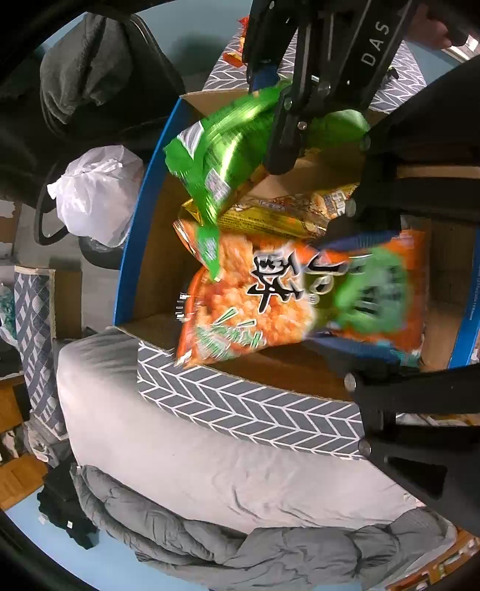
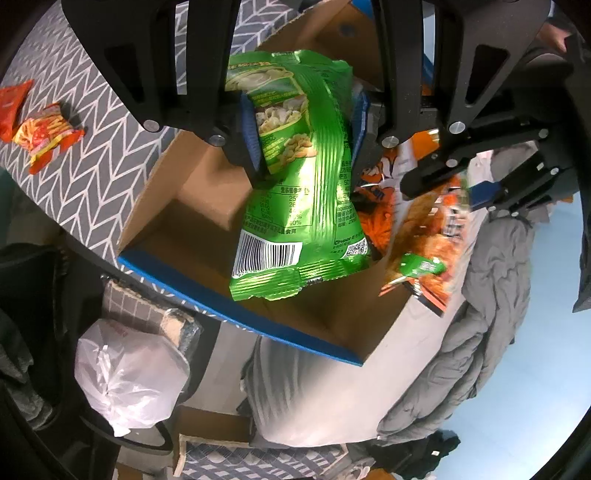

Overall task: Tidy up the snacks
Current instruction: 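Open both grippers to drop the two bags into the box, then move both grippers back over the black snack packets on the table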

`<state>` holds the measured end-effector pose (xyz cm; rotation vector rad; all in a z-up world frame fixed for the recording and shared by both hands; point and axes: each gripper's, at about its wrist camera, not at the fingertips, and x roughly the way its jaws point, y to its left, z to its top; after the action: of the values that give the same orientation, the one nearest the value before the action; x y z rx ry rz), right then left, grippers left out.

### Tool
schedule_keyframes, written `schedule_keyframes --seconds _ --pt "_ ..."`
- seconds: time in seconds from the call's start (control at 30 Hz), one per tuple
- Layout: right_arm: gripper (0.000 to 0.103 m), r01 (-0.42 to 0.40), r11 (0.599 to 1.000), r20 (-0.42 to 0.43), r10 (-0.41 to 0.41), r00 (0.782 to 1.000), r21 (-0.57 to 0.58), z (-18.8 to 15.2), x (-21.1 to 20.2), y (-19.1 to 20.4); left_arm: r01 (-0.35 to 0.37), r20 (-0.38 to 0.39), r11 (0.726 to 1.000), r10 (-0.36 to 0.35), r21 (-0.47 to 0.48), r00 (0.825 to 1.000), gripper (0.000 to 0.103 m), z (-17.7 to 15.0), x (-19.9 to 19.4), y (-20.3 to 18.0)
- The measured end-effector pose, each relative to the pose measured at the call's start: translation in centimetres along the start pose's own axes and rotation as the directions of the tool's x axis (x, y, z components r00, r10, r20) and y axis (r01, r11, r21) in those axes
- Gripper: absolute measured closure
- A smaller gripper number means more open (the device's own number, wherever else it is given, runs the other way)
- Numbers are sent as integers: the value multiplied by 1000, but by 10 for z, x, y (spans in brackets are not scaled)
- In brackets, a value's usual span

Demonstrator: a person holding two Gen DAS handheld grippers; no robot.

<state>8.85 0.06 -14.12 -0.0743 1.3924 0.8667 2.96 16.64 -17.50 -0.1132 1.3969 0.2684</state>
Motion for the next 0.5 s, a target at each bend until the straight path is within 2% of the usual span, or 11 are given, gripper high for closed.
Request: schedule_keyframes --seconds 0.03,0.07,0.1,0.2,0.5 --pt "59 2 1000 -2 -2 1000 -2 0 0 0 -7 2 1000 7 -1 1000 41 0 0 0" --pt "59 6 1000 -5 -6 1000 -5 0 0 1 -19 12 1000 19 -3 1000 40 -1 -2 1" --pt "59 3 1000 -4 -3 1000 -6 0 0 1 -27 22 1000 27 -5 999 40 -2 -3 1" --pt "49 6 1000 5 -6 1000 1 1 -3 0 -26 24 1000 26 -6 999 40 -3 -7 2" --pt "44 46 998 46 -44 998 -40 0 -29 -3 -13 29 999 14 -33 999 39 -10 -24 -2"
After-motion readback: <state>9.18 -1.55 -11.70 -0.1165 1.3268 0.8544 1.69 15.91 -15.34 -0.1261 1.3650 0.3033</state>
